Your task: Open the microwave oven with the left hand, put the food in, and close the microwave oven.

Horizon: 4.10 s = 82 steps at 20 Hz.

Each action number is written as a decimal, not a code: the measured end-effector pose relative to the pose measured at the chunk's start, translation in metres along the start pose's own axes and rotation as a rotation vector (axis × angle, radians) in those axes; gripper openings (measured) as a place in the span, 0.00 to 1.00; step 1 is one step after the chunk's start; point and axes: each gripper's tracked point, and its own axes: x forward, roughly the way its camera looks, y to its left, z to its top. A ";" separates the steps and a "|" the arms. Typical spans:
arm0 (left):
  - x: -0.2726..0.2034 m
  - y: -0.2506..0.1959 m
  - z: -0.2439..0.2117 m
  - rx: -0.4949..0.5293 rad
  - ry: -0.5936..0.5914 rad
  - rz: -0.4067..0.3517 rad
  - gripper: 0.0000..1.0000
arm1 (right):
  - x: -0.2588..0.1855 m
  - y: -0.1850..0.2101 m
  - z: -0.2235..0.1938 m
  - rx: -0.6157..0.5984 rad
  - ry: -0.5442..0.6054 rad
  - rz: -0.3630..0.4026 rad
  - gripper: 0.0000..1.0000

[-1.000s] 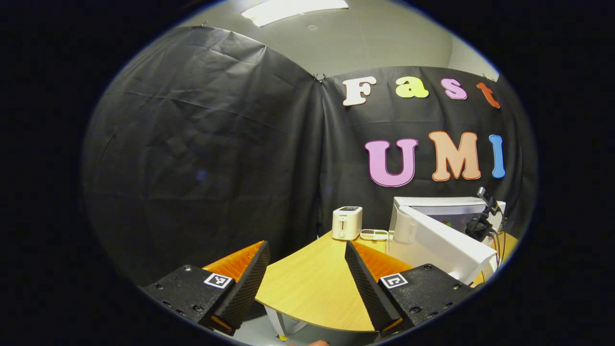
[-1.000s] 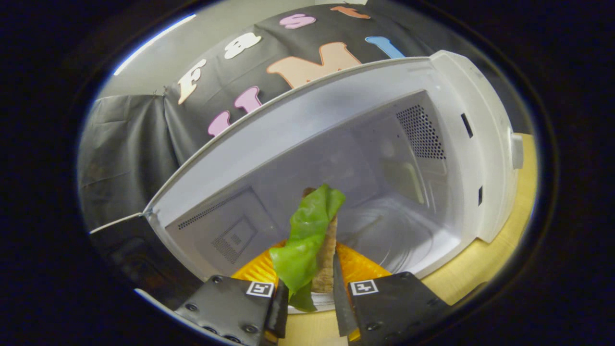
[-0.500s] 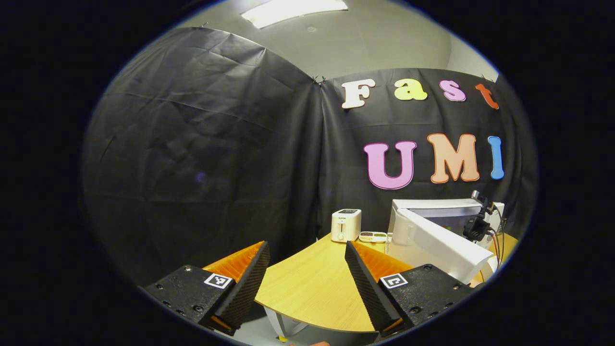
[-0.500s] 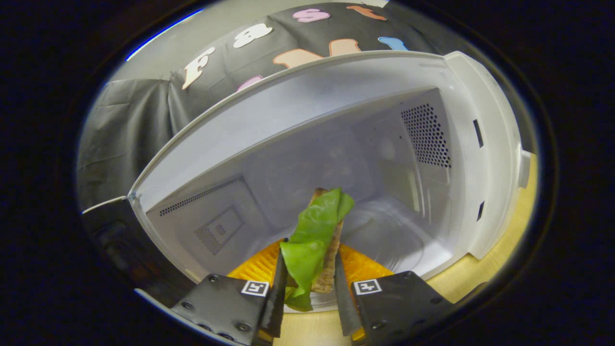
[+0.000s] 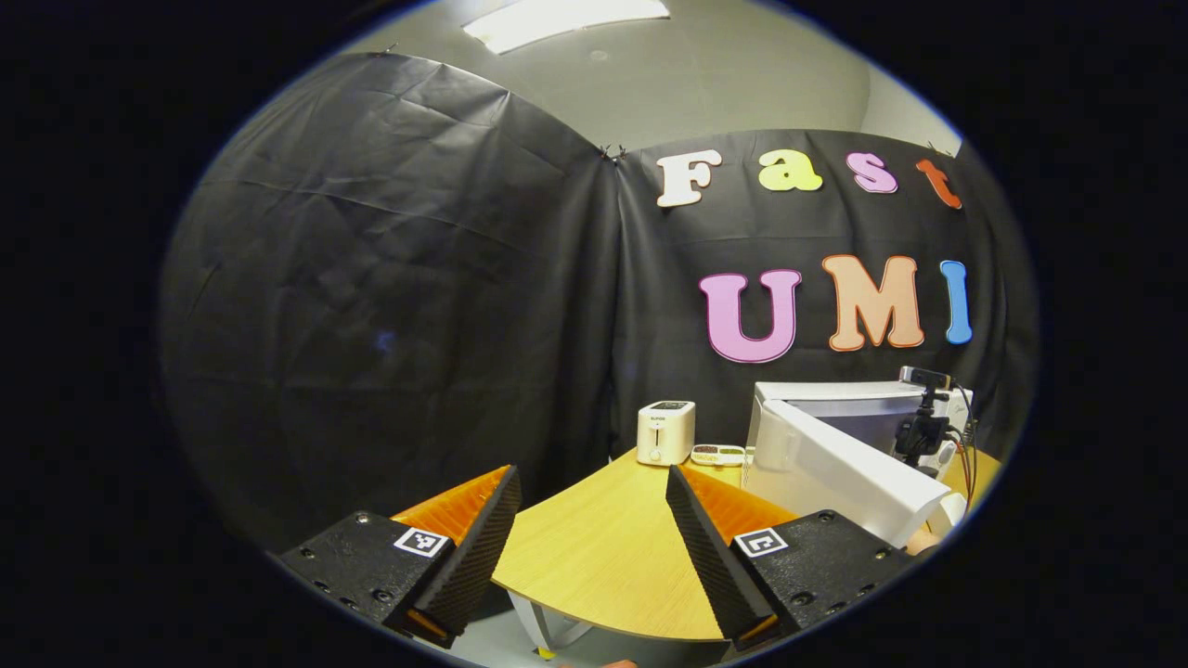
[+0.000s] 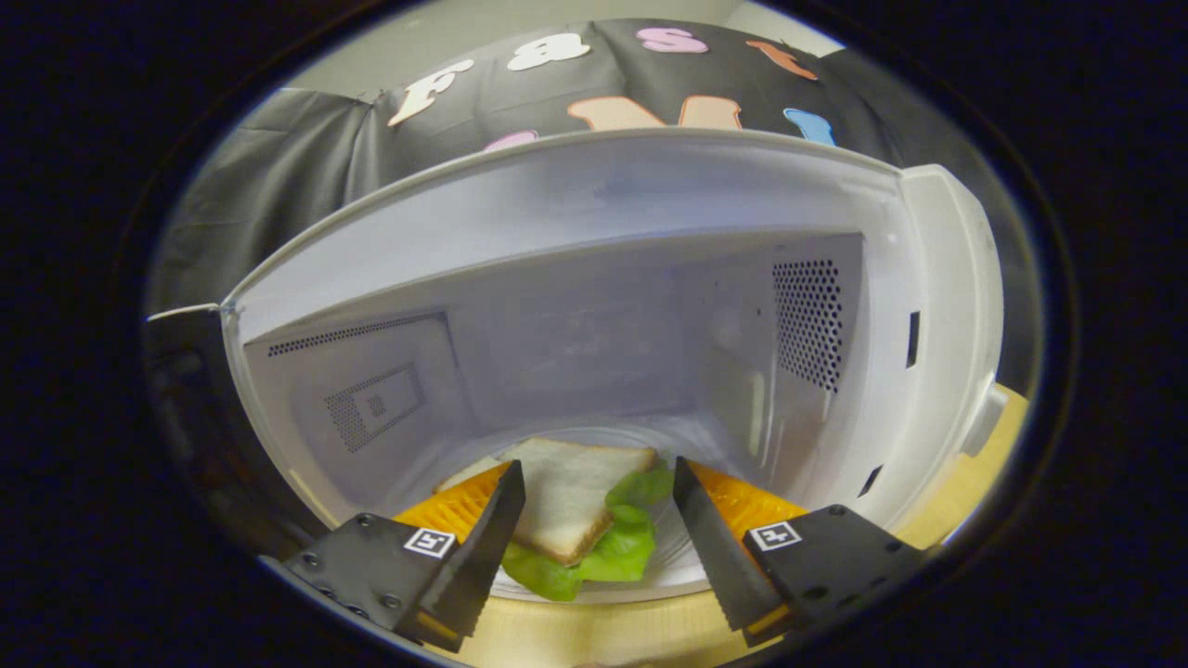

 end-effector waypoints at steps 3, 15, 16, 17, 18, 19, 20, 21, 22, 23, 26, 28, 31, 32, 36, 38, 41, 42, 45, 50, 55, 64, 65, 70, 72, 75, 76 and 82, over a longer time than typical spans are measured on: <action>0.003 -0.003 -0.003 -0.004 0.013 -0.010 0.96 | -0.011 0.001 0.016 -0.029 -0.035 0.029 0.92; 0.003 -0.016 -0.011 0.022 0.031 -0.055 0.96 | -0.141 -0.058 0.029 0.027 -0.035 0.189 0.98; 0.003 -0.019 -0.009 0.016 0.029 -0.065 0.96 | -0.153 -0.070 0.032 0.033 -0.042 0.193 0.92; 0.002 -0.022 -0.008 0.014 0.029 -0.074 0.96 | -0.166 -0.081 0.036 0.035 -0.050 0.191 0.92; 0.002 -0.025 -0.008 0.011 0.025 -0.080 0.96 | -0.176 -0.096 0.041 0.035 -0.059 0.181 0.98; 0.002 -0.027 -0.009 0.012 0.024 -0.087 0.93 | -0.187 -0.110 0.045 0.032 -0.069 0.170 0.98; 0.001 -0.029 -0.009 0.016 0.024 -0.092 0.94 | -0.197 -0.124 0.049 0.024 -0.079 0.152 0.98; 0.001 -0.031 -0.011 0.018 0.036 -0.096 0.90 | -0.209 -0.139 0.054 0.011 -0.090 0.138 0.92; -0.001 -0.035 -0.014 0.023 0.049 -0.107 0.88 | -0.220 -0.151 0.060 -0.004 -0.107 0.126 0.92; -0.003 -0.039 -0.013 0.031 0.045 -0.117 0.77 | -0.229 -0.161 0.067 -0.025 -0.123 0.109 0.98; -0.008 -0.045 -0.008 0.070 0.030 -0.136 0.49 | -0.254 -0.190 0.083 -0.069 -0.141 0.065 0.92; -0.012 -0.051 -0.009 0.080 0.029 -0.155 0.29 | -0.267 -0.199 0.090 -0.058 -0.115 0.062 0.92; -0.016 -0.059 -0.008 0.072 0.035 -0.186 0.10 | -0.286 -0.207 0.110 -0.028 -0.128 0.074 0.92; -0.017 -0.062 -0.010 0.073 0.039 -0.198 0.07 | -0.290 -0.211 0.116 -0.033 -0.139 0.069 0.92; -0.020 -0.074 -0.013 0.055 0.051 -0.239 0.02 | -0.308 -0.230 0.137 -0.059 -0.171 0.057 0.92; -0.023 -0.085 -0.014 0.049 0.058 -0.272 0.01 | -0.317 -0.239 0.145 -0.066 -0.180 0.056 0.92; -0.027 -0.091 -0.016 0.061 0.073 -0.295 0.01 | -0.330 -0.253 0.158 -0.063 -0.210 0.038 0.92; -0.031 -0.089 -0.014 0.060 0.070 -0.289 0.01 | -0.334 -0.257 0.164 -0.066 -0.225 0.030 0.92; -0.040 -0.099 -0.008 0.071 0.056 -0.310 0.01 | -0.344 -0.268 0.168 -0.072 -0.234 0.010 0.91; -0.048 -0.118 -0.002 0.082 0.047 -0.345 0.01 | -0.359 -0.273 0.176 -0.101 -0.258 0.007 0.92; -0.053 -0.145 -0.004 0.051 0.057 -0.379 0.01 | -0.369 -0.282 0.175 -0.085 -0.245 0.007 0.92; -0.065 -0.211 -0.009 0.038 0.067 -0.486 0.00 | -0.378 -0.299 0.184 -0.067 -0.272 -0.053 0.92; -0.065 -0.219 -0.008 0.034 0.064 -0.498 0.01 | -0.378 -0.300 0.183 -0.069 -0.275 -0.058 0.92; -0.058 -0.256 -0.014 0.022 0.068 -0.533 0.01 | -0.381 -0.284 0.182 -0.076 -0.274 -0.028 0.92; -0.052 -0.269 -0.013 0.035 0.052 -0.547 0.01 | -0.380 -0.280 0.181 -0.076 -0.275 -0.019 0.92; -0.037 -0.286 -0.014 0.047 0.040 -0.541 0.01 | -0.380 -0.268 0.178 -0.062 -0.267 -0.002 0.92; -0.032 -0.290 -0.014 0.031 0.037 -0.532 0.01 | -0.381 -0.264 0.177 -0.051 -0.264 0.009 0.92; 0.000 -0.312 -0.034 -0.079 0.118 -0.505 0.01 | -0.382 -0.242 0.169 -0.080 -0.247 0.054 0.92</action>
